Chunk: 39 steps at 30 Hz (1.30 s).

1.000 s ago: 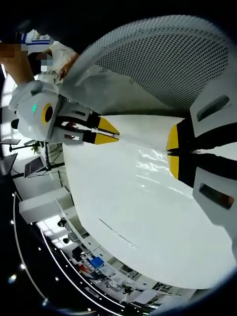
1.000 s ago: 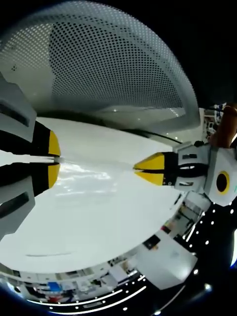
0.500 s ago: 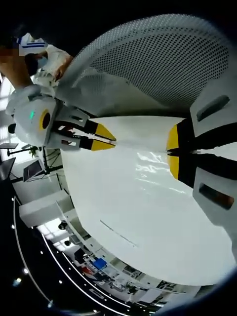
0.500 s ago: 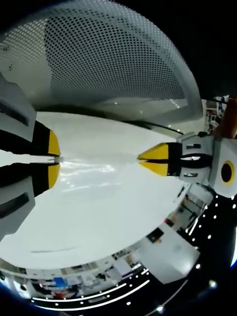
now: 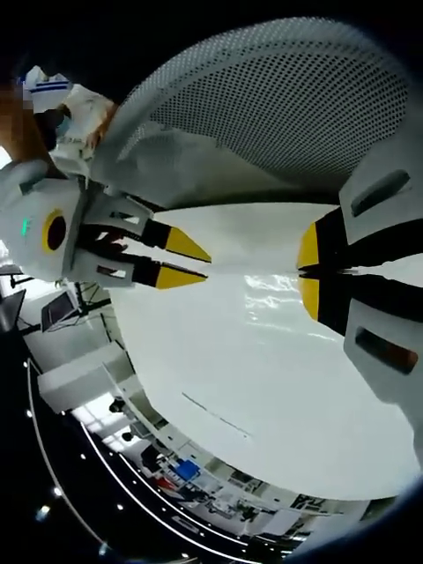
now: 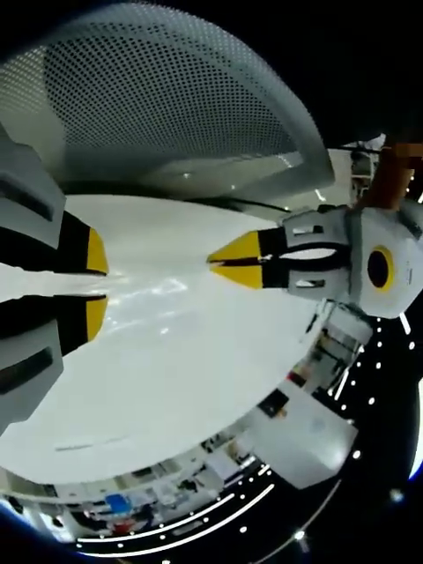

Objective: Open the resealable bag by pulling the two sides of the seal apart until the entire bag opening is separated and visibly accessible.

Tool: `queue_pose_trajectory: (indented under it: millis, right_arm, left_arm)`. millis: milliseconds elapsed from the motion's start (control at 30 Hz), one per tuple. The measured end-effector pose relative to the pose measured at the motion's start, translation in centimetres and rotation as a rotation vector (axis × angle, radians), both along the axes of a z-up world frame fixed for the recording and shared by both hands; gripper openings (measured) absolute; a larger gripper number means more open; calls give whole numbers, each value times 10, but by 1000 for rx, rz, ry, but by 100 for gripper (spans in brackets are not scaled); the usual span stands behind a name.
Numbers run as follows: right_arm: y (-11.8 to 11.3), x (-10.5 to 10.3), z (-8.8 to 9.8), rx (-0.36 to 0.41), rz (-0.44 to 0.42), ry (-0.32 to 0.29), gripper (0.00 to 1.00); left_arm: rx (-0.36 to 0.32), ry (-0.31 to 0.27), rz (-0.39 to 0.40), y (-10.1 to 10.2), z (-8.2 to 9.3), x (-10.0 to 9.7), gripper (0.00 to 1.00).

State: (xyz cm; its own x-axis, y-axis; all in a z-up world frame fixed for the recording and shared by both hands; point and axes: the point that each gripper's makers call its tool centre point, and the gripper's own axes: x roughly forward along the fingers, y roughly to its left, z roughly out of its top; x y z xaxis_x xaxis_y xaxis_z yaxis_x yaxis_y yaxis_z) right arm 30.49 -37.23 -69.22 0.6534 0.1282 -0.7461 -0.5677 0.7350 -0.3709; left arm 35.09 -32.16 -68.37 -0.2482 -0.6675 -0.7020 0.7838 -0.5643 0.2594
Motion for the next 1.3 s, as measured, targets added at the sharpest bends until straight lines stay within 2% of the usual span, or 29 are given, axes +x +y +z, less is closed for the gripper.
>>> queue_pose_trajectory:
  millis: [500, 633, 767, 1067, 1200, 1300]
  right_arm:
    - [17, 0, -9, 17, 49, 31, 2]
    - [28, 4, -9, 40, 72, 33, 2]
    - [37, 3, -15, 32, 113, 50, 0]
    - [33, 7, -14, 12, 111, 41, 0]
    - [33, 8, -12, 5, 113, 32, 0]
    - [34, 9, -12, -6, 123, 35, 0]
  left_arm:
    - [-15, -19, -25, -3, 3, 0, 0]
    - [-17, -27, -41, -4, 2, -4, 0]
    - [-19, -23, -46, -7, 3, -7, 0]
    - [7, -24, -46, -5, -2, -5, 0]
    - [32, -58, -60, -1, -7, -3, 0]
    - [39, -44, -41, 0, -5, -1, 2]
